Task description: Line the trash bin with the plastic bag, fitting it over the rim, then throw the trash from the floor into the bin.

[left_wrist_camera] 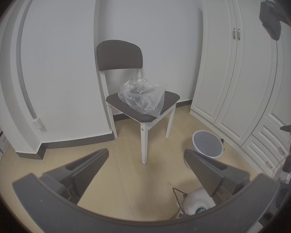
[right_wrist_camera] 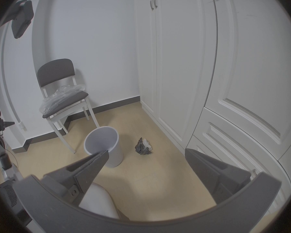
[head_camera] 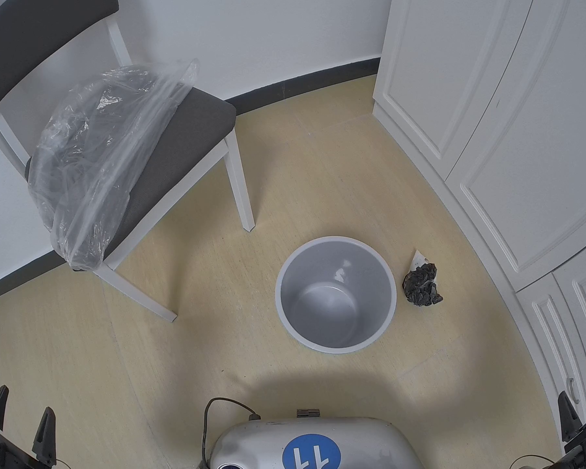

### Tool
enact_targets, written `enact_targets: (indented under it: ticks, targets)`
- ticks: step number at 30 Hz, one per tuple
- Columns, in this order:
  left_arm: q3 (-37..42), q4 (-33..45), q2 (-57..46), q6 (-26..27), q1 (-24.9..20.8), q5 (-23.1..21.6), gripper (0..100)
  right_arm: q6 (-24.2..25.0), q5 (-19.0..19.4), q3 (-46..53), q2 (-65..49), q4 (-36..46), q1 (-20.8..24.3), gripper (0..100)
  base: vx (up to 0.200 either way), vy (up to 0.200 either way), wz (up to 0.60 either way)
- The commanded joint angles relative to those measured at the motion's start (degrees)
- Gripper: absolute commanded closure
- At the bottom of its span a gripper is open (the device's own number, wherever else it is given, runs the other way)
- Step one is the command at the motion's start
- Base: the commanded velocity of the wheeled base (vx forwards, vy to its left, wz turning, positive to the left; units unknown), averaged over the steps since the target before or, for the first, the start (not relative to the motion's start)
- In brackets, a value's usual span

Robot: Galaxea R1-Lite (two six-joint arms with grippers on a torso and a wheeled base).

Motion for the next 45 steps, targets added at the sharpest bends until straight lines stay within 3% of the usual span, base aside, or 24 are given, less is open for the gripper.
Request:
enact_targets:
  ticks: [1, 9, 12, 13, 14, 15, 18, 21, 25, 29, 34, 39, 45]
  targets:
    - [1.01, -0.16, -0.93, -0.24, 0.00, 0.30, 0, 0.24, -0.06, 0.92, -0.93, -0.02, 0.00, 0, 0.000, 0.000, 0.00]
    - [1.01, -1.04, -0.93, 2.57, 0.00, -0.14, 0, -2.31, 0.46, 0.92, -0.93, -0.11, -0.09, 0, 0.000, 0.000, 0.00]
    - [-1.98, -7.37, -0.93, -1.73, 0.00, -0.22, 0, 3.58, 0.64, -2.15, -0.93, -5.38, 0.00, 0, 0.000, 0.000, 0.00]
    - [-4.88, -10.53, -0.93, -7.01, -0.09, -1.10, 0, 12.36, 1.69, -7.60, -0.75, -8.02, 0.00, 0, 0.000, 0.000, 0.00]
    - [-4.88, -10.53, -0.93, -7.01, -0.09, -1.10, 0, 12.36, 1.69, -7.60, -0.75, -8.02, 0.00, 0, 0.000, 0.000, 0.00]
    - [-7.69, -8.77, -0.93, -4.81, -0.09, -6.11, 0, 11.31, 4.33, -12.00, -0.14, -5.73, -0.62, 0, 0.000, 0.000, 0.00]
    - [-10.85, -5.00, -0.84, 1.34, -0.09, -11.12, 0, 0.24, 6.79, -13.58, 0.83, -3.09, -0.70, 0, 0.000, 0.000, 0.00]
    - [-14.46, -3.06, 2.33, 4.51, 0.00, -11.74, 0, -1.35, 7.50, -16.04, 8.39, -4.85, -1.23, 0, 0.000, 0.000, 0.00]
    - [-19.20, -3.33, 8.30, 4.51, 0.09, -11.21, 0, 0.85, 7.14, -21.05, 17.53, -9.86, -2.02, 0, 0.000, 0.000, 0.00]
    - [-24.04, -4.20, 19.02, 3.98, 3.95, -9.28, 0, 5.42, 5.39, -27.29, 29.48, -19.88, -5.19, 0, 0.000, 0.000, 0.00]
    - [-25.18, -7.46, 24.91, 4.16, 10.02, -9.28, 0, 7.36, 0.90, -29.84, 35.81, -23.75, -5.89, 0, 0.000, 0.000, 0.00]
    - [-27.38, -8.07, 31.24, 3.72, 10.28, -9.28, 0, 7.97, -3.93, -31.24, 40.12, -24.19, -4.92, 0, 0.000, 0.000, 0.00]
    - [-26.76, -8.07, 34.67, 3.98, 9.84, -9.28, 0, 10.61, -6.22, -30.72, 43.11, -25.42, -3.60, 0, 0.000, 0.000, 0.00]
